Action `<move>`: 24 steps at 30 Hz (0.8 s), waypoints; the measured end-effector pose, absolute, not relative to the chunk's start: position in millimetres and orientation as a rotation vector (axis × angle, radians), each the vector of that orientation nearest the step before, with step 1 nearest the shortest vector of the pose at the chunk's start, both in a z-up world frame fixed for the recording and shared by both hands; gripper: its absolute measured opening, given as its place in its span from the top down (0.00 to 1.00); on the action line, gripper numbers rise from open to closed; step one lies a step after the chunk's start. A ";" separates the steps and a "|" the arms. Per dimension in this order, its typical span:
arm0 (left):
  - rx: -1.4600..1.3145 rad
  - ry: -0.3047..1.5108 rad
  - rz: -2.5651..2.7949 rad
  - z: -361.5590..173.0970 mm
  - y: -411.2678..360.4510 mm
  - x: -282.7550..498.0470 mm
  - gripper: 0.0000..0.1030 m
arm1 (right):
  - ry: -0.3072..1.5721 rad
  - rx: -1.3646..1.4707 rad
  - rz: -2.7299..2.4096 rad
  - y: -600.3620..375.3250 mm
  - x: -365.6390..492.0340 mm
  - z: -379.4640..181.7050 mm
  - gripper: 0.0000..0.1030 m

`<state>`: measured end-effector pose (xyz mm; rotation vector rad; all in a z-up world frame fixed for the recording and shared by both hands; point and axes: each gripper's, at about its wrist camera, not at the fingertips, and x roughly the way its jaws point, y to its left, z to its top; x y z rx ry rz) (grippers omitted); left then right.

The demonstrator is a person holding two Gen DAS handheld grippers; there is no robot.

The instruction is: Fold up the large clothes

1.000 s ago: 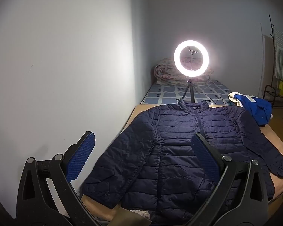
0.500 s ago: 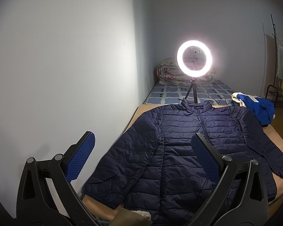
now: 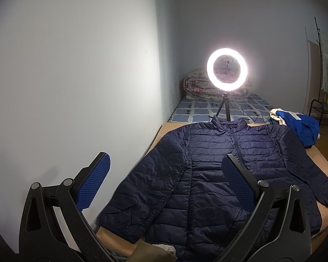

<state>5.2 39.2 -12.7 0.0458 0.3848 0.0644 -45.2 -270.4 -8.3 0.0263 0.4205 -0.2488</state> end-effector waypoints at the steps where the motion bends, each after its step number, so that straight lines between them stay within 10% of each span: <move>1: 0.047 0.384 0.064 -13.0 38.6 4.8 0.00 | 0.421 0.027 -0.249 -270.2 -45.0 -8.3 0.00; 24: 0.045 0.384 0.063 -13.4 38.4 4.0 0.00 | 0.416 0.023 -0.248 -268.6 -44.0 -5.7 0.00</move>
